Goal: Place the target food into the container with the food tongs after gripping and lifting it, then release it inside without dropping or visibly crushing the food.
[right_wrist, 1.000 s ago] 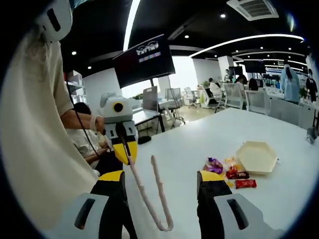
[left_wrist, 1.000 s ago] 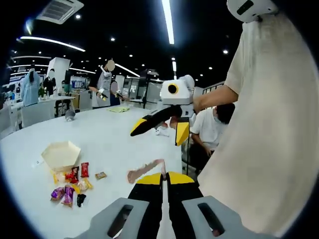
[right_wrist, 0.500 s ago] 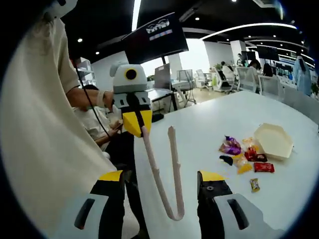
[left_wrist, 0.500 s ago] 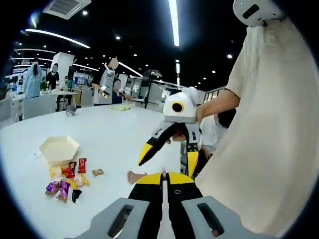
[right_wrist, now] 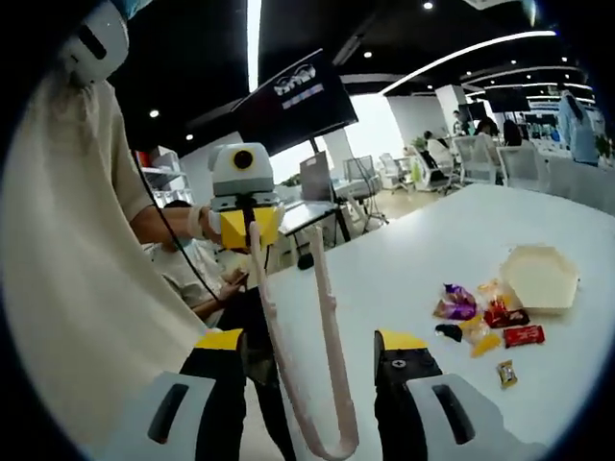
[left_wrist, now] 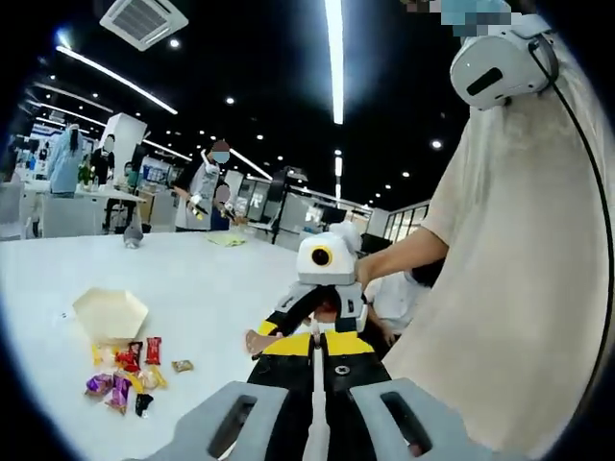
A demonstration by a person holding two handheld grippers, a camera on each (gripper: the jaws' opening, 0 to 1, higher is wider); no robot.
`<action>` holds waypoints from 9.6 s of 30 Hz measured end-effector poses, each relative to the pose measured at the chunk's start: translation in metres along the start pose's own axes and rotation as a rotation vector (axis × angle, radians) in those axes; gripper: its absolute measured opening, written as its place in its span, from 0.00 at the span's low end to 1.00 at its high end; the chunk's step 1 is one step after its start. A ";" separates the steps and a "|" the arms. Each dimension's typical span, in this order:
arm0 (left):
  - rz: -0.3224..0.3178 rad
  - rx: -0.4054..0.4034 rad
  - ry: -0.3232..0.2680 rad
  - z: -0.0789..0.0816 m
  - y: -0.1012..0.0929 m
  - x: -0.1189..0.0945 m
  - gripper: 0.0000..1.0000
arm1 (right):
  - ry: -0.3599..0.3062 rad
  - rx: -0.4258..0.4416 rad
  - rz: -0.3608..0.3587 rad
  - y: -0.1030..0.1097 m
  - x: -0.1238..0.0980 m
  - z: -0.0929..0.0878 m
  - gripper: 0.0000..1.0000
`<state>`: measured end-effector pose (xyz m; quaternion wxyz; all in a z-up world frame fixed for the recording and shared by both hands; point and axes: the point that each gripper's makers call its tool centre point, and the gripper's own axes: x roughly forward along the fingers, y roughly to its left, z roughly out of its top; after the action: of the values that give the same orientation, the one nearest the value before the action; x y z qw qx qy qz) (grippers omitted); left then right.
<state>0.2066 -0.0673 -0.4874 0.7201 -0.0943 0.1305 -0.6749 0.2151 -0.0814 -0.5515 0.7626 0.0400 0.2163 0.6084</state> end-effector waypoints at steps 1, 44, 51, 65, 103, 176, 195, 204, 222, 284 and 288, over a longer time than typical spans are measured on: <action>-0.002 0.000 -0.001 0.001 -0.001 0.000 0.00 | -0.001 -0.005 0.006 0.001 0.000 0.002 0.52; 0.038 -0.037 -0.142 0.034 0.002 -0.014 0.00 | -0.130 0.020 0.077 0.012 -0.024 0.049 0.21; 0.035 -0.049 -0.140 0.035 0.002 -0.016 0.01 | -0.117 0.005 0.086 0.014 -0.023 0.050 0.21; 0.093 0.061 0.093 0.011 0.011 -0.018 0.08 | 0.024 -0.075 0.068 0.010 -0.019 0.030 0.21; 0.021 0.168 0.249 -0.001 -0.006 -0.004 0.00 | 0.118 -0.182 0.065 0.010 -0.024 0.022 0.21; -0.063 -0.132 -0.350 0.071 -0.019 0.002 0.00 | -0.386 0.040 0.132 0.028 -0.034 0.128 0.29; -0.032 -0.149 -0.358 0.069 -0.014 0.009 0.00 | -0.364 0.024 0.114 0.027 -0.031 0.125 0.25; 0.038 -0.166 -0.324 0.059 -0.002 0.006 0.02 | -0.342 0.004 0.057 0.017 -0.027 0.115 0.25; 0.310 -0.012 -0.099 0.021 0.034 -0.019 0.09 | -0.205 -0.024 -0.159 -0.044 -0.040 0.060 0.25; 0.629 -0.012 0.230 -0.057 0.086 -0.030 0.67 | 0.416 -0.115 -0.457 -0.261 -0.021 -0.105 0.25; 0.627 -0.010 0.233 -0.055 0.085 -0.028 0.67 | 0.447 -0.127 -0.438 -0.264 -0.017 -0.110 0.25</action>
<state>0.2685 -0.0306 -0.5644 0.8726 0.0248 0.2380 -0.4259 0.4111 -0.1873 -0.7322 0.8100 -0.1900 0.3437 0.4355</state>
